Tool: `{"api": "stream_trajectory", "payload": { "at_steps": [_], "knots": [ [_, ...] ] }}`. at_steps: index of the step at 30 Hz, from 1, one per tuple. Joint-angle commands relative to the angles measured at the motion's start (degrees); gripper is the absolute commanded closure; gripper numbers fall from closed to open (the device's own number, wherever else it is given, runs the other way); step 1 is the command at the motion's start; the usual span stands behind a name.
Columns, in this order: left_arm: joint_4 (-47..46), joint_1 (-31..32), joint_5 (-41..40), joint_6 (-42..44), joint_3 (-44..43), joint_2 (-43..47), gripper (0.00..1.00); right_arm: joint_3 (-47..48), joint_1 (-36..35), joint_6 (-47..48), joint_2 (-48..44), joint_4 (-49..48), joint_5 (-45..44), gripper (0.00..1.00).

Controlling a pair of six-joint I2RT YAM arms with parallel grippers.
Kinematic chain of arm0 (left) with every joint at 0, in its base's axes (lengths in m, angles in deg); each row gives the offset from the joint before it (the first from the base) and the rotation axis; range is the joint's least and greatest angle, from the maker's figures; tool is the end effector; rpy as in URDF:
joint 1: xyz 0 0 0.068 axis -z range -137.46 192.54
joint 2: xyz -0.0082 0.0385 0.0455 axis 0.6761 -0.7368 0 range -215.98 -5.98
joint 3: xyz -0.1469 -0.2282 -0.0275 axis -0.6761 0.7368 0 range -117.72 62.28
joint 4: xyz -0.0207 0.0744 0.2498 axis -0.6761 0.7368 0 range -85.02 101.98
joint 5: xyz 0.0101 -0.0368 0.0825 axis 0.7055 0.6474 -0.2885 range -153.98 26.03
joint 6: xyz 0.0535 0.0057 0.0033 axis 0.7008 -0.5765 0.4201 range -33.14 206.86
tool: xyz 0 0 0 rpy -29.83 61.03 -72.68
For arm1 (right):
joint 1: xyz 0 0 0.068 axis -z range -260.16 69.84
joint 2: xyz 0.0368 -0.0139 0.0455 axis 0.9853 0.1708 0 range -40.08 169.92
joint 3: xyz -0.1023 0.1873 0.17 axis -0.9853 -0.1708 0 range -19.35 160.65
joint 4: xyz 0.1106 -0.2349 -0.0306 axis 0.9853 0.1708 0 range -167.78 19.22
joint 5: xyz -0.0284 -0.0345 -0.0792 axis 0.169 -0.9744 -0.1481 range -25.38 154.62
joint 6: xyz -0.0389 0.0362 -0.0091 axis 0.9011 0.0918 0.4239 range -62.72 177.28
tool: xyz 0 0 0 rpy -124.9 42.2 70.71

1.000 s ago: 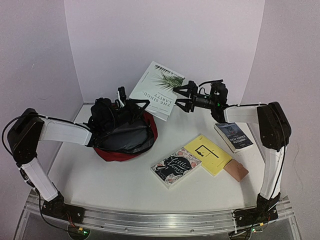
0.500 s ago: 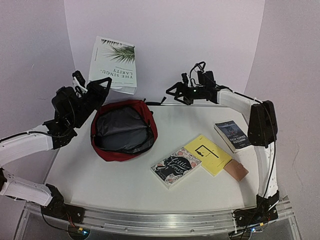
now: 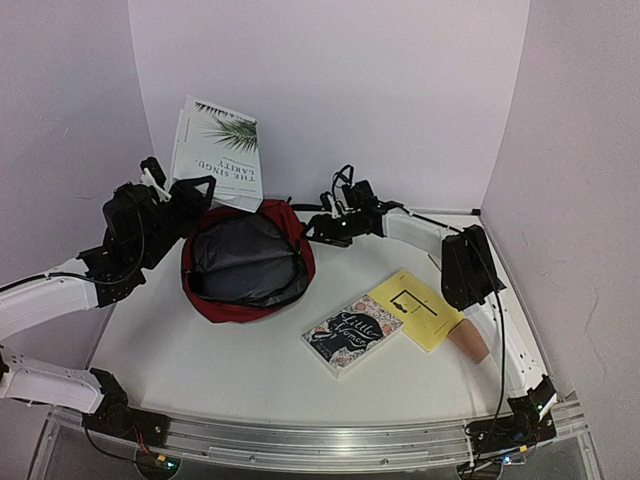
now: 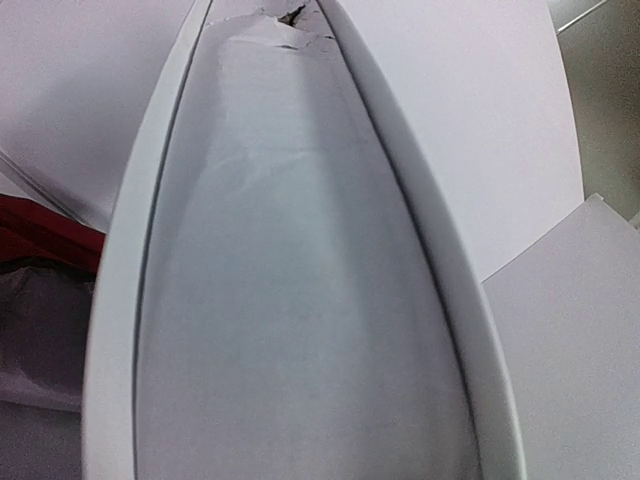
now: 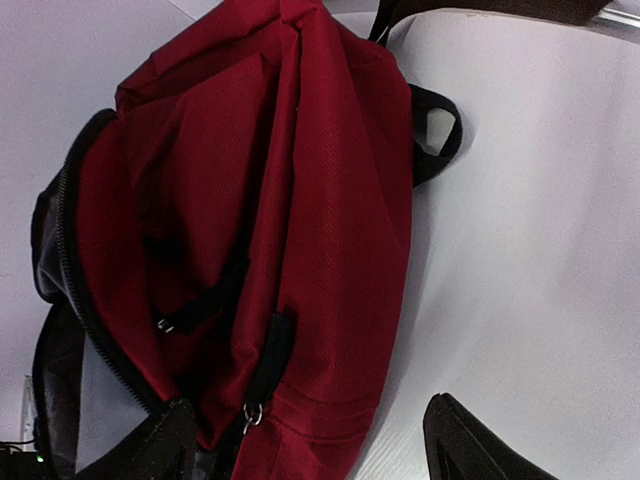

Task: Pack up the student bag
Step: Move the student bag to the center of the board.

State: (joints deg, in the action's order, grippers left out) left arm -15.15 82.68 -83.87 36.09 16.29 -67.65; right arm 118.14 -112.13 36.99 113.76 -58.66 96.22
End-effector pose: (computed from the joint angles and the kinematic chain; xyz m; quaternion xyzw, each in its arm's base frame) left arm 0.2019 -0.1544 0.3457 -0.1882 0.6543 -0.4329 0.5908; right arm 0.4939 0.3303 0.1580 -0.2111 0.8382 0.4114 0.2891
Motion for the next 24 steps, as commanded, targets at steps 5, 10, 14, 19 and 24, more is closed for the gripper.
{"api": "stream_trajectory", "payload": {
  "at_steps": [5, 10, 14, 19, 24],
  "knots": [
    [-1.4, 0.0, -1.2, 0.3, -0.7, 2.7, 1.00, 9.2, -1.9, 2.8, 6.6, -0.3, -6.2, 0.35],
    [-1.2, 0.0, -1.7, -0.2, -0.2, 3.5, 1.00, 8.9, -2.0, 1.7, 7.3, -1.0, -5.9, 0.61],
    [-0.7, 0.0, -1.9, 0.1, -0.6, 3.6, 1.00, 6.4, -1.7, 0.9, 4.9, -1.1, -6.0, 0.93],
    [0.0, 0.0, -1.8, 0.0, -0.6, 3.3, 1.00, 3.4, 0.5, -2.2, 0.8, -1.2, -5.1, 1.00],
    [0.8, 0.0, -1.5, -0.2, -0.6, 3.0, 1.00, -3.0, 4.6, -8.6, -4.8, -3.2, -5.5, 1.00]
  ]
}}
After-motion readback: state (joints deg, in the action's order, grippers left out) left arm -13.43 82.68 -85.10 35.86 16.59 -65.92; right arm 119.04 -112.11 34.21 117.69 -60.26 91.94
